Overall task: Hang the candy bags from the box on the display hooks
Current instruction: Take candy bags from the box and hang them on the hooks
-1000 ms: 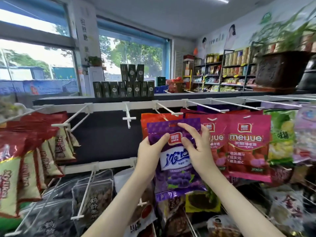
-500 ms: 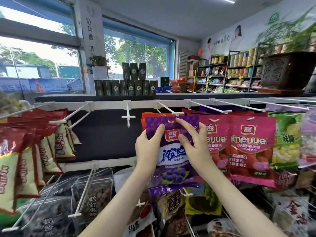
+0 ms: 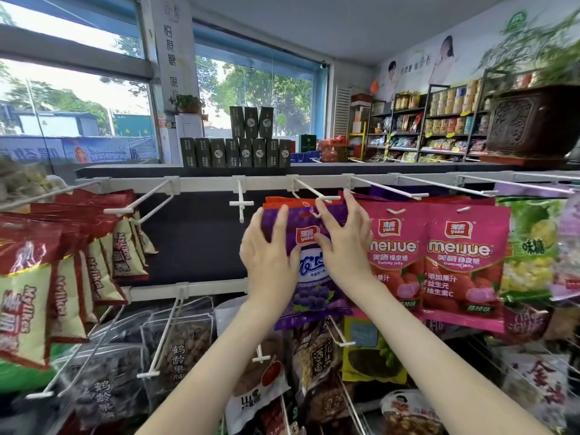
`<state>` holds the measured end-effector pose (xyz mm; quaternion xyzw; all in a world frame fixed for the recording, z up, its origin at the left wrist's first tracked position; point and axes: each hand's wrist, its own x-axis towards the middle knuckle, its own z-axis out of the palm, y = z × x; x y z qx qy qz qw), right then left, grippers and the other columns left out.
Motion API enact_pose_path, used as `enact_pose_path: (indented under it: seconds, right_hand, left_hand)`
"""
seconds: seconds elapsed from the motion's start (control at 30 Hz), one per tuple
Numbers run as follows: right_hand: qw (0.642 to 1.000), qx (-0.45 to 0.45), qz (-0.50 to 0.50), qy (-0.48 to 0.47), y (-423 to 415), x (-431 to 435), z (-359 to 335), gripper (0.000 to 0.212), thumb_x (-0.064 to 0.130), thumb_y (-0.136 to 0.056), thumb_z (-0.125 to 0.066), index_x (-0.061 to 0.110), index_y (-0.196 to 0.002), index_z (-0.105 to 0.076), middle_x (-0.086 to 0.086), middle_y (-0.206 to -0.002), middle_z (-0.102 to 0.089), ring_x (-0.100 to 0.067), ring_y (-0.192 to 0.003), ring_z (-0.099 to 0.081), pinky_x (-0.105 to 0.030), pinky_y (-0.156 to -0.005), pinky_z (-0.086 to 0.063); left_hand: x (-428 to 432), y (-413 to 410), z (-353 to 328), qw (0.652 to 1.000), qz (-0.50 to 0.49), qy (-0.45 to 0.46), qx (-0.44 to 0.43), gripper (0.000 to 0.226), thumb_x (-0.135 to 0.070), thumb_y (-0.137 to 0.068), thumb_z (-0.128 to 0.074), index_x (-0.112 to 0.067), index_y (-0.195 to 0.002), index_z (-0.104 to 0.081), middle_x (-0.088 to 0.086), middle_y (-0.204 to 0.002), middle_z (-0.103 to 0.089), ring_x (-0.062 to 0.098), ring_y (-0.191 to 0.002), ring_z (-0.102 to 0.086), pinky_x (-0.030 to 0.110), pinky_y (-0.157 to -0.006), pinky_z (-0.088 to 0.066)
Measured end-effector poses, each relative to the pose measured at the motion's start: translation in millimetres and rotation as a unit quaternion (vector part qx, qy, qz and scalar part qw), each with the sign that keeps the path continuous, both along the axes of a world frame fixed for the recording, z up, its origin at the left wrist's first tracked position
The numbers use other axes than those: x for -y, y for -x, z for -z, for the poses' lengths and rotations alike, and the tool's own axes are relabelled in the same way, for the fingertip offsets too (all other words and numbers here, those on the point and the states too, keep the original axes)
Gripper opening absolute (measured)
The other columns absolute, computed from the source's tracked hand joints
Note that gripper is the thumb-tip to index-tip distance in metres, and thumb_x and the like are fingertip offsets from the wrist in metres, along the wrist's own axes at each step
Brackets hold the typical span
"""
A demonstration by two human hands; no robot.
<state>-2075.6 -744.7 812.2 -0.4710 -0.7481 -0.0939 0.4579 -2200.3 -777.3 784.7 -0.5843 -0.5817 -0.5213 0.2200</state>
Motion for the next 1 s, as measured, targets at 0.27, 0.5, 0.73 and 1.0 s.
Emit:
enact_pose_path:
  seconds: [0.27, 0.5, 0.73, 1.0]
  right_hand:
    - [0.993, 0.111, 0.03, 0.033, 3.1, -18.5, 6.0, 0.055, 0.029, -0.102, -0.03, 0.024, -0.151, -0.004, 0.007, -0.159, -0.01, -0.015, -0.146, -0.002, -0.04, -0.114, -0.002]
    - [0.995, 0.093, 0.014, 0.021, -17.5, 12.6, 32.2, 0.052, 0.027, -0.1, -0.034, 0.023, -0.15, -0.019, 0.001, -0.158, -0.013, -0.013, -0.146, -0.002, -0.037, -0.114, 0.003]
    - [0.995, 0.077, 0.034, 0.049, -122.4, 70.0, 104.0, 0.052, 0.022, -0.091, -0.038, 0.02, -0.143, -0.038, -0.002, -0.152, -0.03, -0.021, -0.131, -0.027, -0.037, -0.105, -0.02]
    - [0.964, 0.002, 0.121, 0.238, -298.4, 121.2, 201.8, 0.052, 0.011, -0.094, -0.047, 0.015, -0.145, -0.036, -0.002, -0.148, -0.038, -0.023, -0.136, -0.031, -0.042, -0.112, -0.029]
  left_hand:
    - [-7.3, 8.9, 10.4, 0.983, -0.036, 0.097, -0.154, 0.055, -0.038, -0.091, -0.035, -0.016, -0.14, -0.047, 0.014, -0.149, -0.038, 0.034, -0.141, -0.028, 0.058, -0.111, -0.016]
    - [13.1, -27.2, 24.0, 0.996, 0.079, 0.007, -0.05, 0.049, -0.02, -0.089, -0.048, -0.012, -0.137, -0.047, 0.011, -0.147, -0.042, 0.024, -0.143, -0.025, 0.045, -0.116, -0.001]
    - [42.8, -121.7, 87.4, 0.94, 0.334, 0.054, -0.042, 0.046, -0.004, -0.091, -0.052, 0.001, -0.137, -0.046, 0.014, -0.141, -0.046, 0.021, -0.132, -0.04, 0.026, -0.113, -0.029]
    - [66.6, -282.5, 155.5, 0.828, 0.471, 0.292, -0.091, 0.054, -0.01, -0.095, -0.049, -0.006, -0.146, -0.031, 0.01, -0.142, -0.044, 0.021, -0.131, -0.042, 0.023, -0.105, -0.033]
